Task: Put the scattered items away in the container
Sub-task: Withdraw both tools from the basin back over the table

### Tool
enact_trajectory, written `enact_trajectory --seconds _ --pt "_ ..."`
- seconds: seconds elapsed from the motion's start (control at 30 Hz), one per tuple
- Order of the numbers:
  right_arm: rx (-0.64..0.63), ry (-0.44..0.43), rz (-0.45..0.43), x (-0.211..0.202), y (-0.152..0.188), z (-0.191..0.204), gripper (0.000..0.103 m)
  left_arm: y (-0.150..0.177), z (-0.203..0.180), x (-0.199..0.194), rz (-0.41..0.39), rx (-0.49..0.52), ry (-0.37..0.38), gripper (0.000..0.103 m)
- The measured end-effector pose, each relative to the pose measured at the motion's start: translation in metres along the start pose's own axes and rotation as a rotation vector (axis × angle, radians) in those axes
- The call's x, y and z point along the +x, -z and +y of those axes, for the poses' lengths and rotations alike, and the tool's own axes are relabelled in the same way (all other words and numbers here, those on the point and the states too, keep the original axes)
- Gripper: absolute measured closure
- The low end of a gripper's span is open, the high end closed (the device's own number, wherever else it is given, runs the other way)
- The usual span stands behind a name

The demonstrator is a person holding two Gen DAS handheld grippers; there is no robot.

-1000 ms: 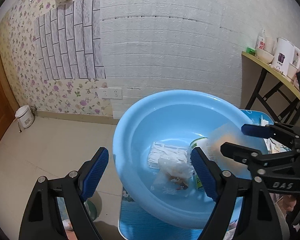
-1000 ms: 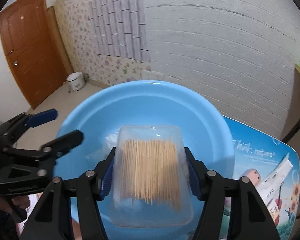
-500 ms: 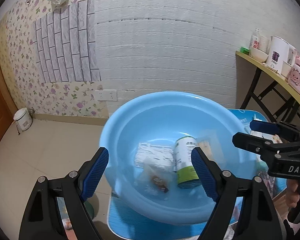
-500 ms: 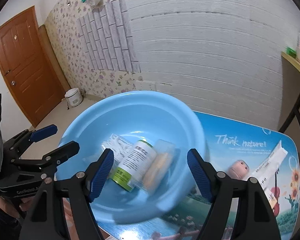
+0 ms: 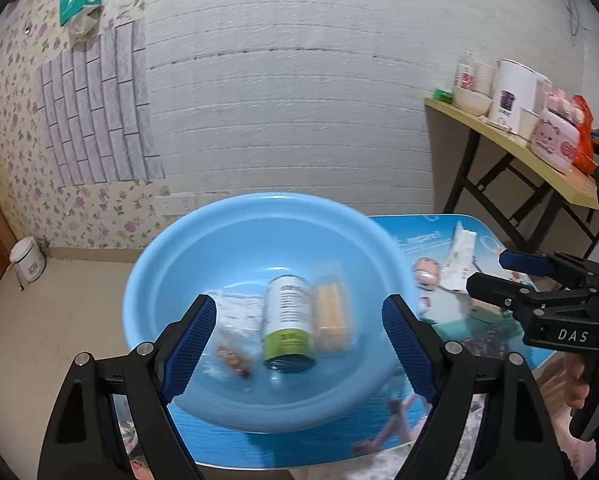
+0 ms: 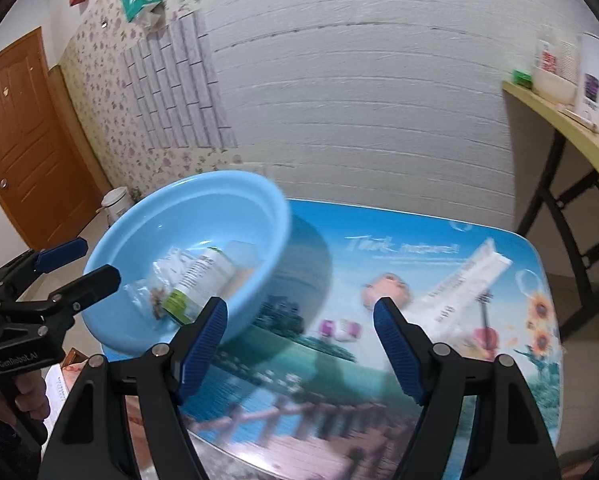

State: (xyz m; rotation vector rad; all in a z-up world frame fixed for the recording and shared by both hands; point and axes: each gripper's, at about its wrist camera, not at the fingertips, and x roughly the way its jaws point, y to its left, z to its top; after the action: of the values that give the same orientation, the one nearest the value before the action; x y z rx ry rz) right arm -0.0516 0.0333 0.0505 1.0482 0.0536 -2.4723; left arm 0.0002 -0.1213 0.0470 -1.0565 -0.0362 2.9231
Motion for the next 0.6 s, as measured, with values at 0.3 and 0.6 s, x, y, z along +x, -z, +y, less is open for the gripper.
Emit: enact_trajectory --seconds 0.3,0.6 --pt "0.058 0.056 -0.01 -0.035 0.025 -0.051 0.026 0.005 -0.048 -0.003 0.009 0.027 0.065 0.018" --pt "0.122 0.096 -0.015 -0.059 0.049 -0.092 0.026 0.021 -0.103 -0.004 0.016 0.107 0.121 0.012"
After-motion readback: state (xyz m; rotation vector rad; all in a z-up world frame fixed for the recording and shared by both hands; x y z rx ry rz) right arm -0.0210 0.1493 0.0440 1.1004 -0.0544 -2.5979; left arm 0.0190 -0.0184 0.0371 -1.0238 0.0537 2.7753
